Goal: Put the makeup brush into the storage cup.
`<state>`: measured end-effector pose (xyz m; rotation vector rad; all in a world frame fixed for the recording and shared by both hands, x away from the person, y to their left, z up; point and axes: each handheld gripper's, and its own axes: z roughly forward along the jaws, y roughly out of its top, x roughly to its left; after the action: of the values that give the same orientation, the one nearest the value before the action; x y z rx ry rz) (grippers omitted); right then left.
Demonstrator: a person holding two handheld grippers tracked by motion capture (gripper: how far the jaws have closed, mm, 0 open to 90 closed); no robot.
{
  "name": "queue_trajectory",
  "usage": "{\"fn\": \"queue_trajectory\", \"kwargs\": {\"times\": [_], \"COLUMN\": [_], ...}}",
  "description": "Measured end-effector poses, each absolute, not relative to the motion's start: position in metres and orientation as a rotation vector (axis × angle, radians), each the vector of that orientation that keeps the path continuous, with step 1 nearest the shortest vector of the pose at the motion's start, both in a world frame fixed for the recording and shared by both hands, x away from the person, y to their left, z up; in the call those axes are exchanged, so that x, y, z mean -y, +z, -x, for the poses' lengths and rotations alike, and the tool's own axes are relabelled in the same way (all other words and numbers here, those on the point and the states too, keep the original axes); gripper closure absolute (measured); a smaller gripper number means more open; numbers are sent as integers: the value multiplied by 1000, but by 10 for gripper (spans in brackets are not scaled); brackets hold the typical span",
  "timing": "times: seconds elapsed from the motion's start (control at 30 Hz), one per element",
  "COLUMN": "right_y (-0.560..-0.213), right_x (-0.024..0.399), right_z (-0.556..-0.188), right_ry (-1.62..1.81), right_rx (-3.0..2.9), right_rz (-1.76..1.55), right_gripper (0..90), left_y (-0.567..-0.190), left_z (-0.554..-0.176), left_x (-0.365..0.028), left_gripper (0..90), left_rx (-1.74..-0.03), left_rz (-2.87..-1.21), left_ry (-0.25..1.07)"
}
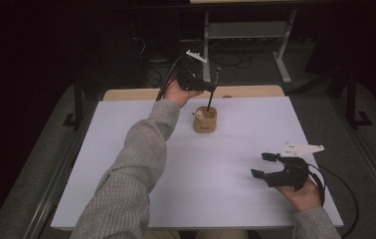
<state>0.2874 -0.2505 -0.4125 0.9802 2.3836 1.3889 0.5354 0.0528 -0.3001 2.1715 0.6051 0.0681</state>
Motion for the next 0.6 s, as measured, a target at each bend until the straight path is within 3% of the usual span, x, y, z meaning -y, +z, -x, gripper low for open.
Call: {"fn": "queue_trajectory", "kwargs": {"times": [0.6], "right_y": [-414], "right_x": [251], "right_z": [-288], "right_ry": [1384], "right_rx": [-2388], "right_rz": [-979], "right_gripper": [229], "left_y": [-313], "left_z": [-543], "left_x": [-49], "left_gripper": [838], "left_rx": [-642], "left_rz": [-2168], "left_ry": [66]}}
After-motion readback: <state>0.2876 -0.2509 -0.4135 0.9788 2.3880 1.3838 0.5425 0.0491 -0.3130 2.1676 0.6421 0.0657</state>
